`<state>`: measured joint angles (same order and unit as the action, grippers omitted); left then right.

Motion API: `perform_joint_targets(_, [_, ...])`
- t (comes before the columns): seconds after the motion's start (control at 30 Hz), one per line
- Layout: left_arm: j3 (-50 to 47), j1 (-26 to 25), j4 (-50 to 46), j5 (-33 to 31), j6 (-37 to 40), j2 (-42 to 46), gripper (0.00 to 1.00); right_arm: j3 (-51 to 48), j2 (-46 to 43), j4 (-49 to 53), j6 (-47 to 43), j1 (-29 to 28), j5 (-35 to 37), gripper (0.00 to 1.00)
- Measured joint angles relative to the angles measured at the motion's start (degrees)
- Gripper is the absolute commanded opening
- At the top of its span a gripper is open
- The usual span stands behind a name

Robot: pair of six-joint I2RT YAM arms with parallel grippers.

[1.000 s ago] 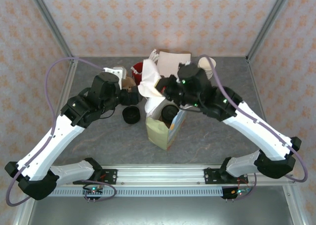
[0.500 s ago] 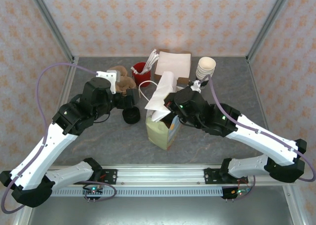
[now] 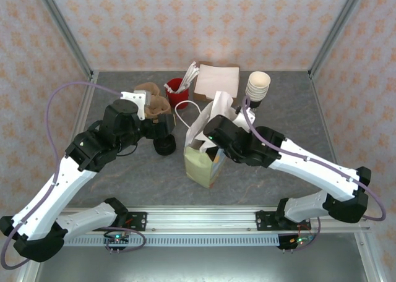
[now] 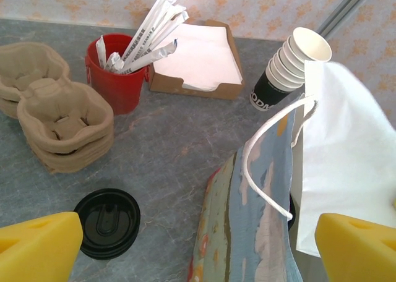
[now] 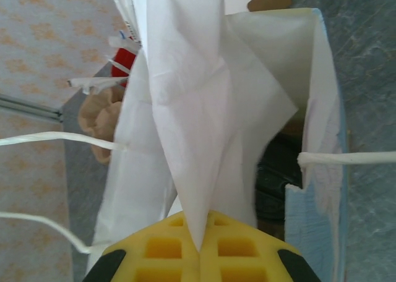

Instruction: Pack the takeout coffee

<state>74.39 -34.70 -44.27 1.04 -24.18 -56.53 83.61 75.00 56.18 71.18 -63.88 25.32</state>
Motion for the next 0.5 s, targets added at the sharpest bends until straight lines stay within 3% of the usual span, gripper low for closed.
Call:
perform_joint_targets(0.33, [-1.42,0.00,0.04,0.02,0.00,1.29,0.97,4.07,6.51,5.49,0.17,0.00,0.15,0.01])
perform_joint_targets(0.5, [-1.88,0.00,0.04,0.02,0.00,1.75,0.97,4.28,7.04,5.81,-0.26,-0.02,-0.81,0.31])
